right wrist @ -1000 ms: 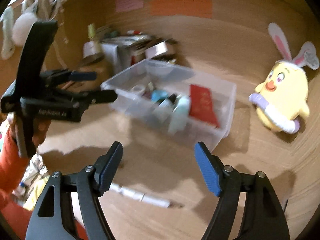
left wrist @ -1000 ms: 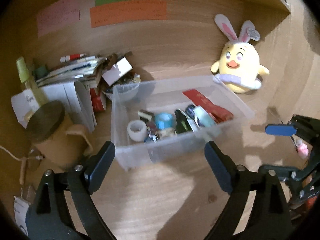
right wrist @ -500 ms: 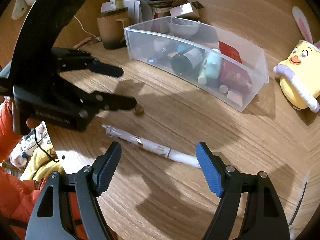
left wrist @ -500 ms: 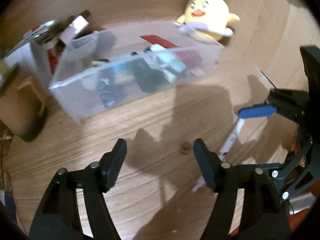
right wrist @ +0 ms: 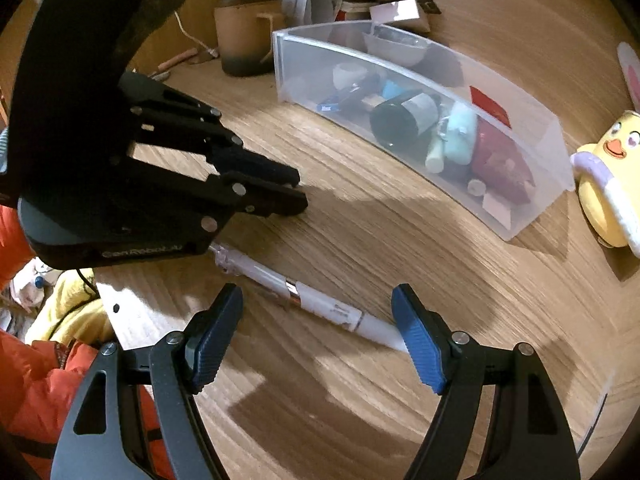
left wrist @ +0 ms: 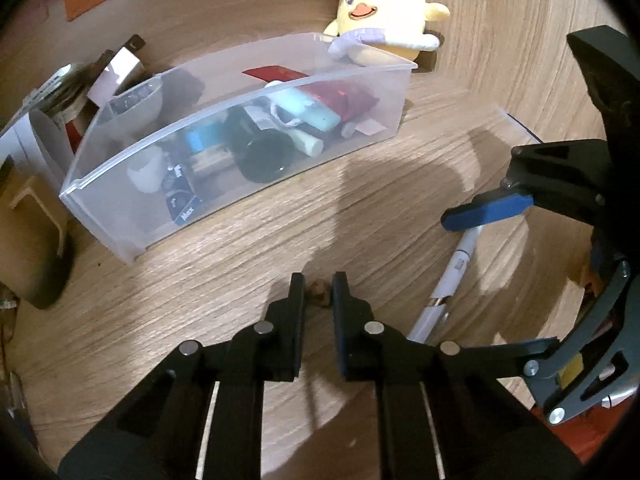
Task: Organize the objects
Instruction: 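Grasp the white pen with the right tool while the left tool grasps the small brown bead, then carry the pen and bead into the clear box and release both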
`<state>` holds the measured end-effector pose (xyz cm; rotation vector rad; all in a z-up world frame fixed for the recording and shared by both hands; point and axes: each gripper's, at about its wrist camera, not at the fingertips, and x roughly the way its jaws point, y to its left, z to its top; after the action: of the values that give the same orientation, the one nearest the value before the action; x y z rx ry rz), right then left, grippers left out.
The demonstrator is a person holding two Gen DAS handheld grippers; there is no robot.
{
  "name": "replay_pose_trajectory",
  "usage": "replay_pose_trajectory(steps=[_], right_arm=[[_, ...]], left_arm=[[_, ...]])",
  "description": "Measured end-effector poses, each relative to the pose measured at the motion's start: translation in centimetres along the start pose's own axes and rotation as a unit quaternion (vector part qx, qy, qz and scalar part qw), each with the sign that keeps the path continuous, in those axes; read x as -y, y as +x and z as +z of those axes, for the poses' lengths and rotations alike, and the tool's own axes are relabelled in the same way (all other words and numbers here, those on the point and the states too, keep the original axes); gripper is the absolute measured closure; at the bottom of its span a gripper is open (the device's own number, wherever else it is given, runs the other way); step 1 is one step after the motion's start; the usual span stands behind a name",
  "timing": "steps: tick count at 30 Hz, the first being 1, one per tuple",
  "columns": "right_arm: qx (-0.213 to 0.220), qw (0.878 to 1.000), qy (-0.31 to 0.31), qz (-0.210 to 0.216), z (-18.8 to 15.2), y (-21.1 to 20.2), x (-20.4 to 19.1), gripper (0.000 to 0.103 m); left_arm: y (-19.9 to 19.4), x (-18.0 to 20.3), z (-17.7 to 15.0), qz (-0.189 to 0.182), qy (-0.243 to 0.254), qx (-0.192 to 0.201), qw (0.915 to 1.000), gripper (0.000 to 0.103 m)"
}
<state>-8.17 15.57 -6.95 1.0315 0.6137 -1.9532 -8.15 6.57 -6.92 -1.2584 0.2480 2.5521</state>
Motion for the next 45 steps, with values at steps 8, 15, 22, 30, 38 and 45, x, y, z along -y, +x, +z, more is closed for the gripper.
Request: replay_pose_trajectory(steps=[8,15,22,30,38,45], right_arm=[[0.008,1.0,0.013,0.012,0.2,-0.1,0.0,0.087],[0.027,0.998,0.064,-0.007,0.3,-0.7,1.0,0.093],[0.07,0.994,0.089,-0.007,1.3,-2.9,1.9,0.093],[0.115,0.987,0.11,-0.015,3.1,-4.8,3.4,0.093],[0.151,0.978,0.142,-0.037,5.3,-6.3,5.8,0.093],[0.173,0.971,0.152,-0.06,8.0,-7.0,7.2,0.093]], left_arm=[[-1.0,-3.3,0.0,0.017,-0.063,0.011,0.9978,0.091],[-3.6,-5.4,0.2,0.033,-0.096,0.046,0.9938,0.091],[-5.2,-5.4,1.4,0.033,-0.101,0.075,0.9915,0.091],[-6.7,-5.3,3.4,0.03,-0.109,0.11,0.9874,0.091],[-8.4,-5.1,5.8,0.042,-0.104,0.154,0.9817,0.091],[-8.8,-6.1,7.9,0.049,-0.112,0.173,0.9773,0.091]])
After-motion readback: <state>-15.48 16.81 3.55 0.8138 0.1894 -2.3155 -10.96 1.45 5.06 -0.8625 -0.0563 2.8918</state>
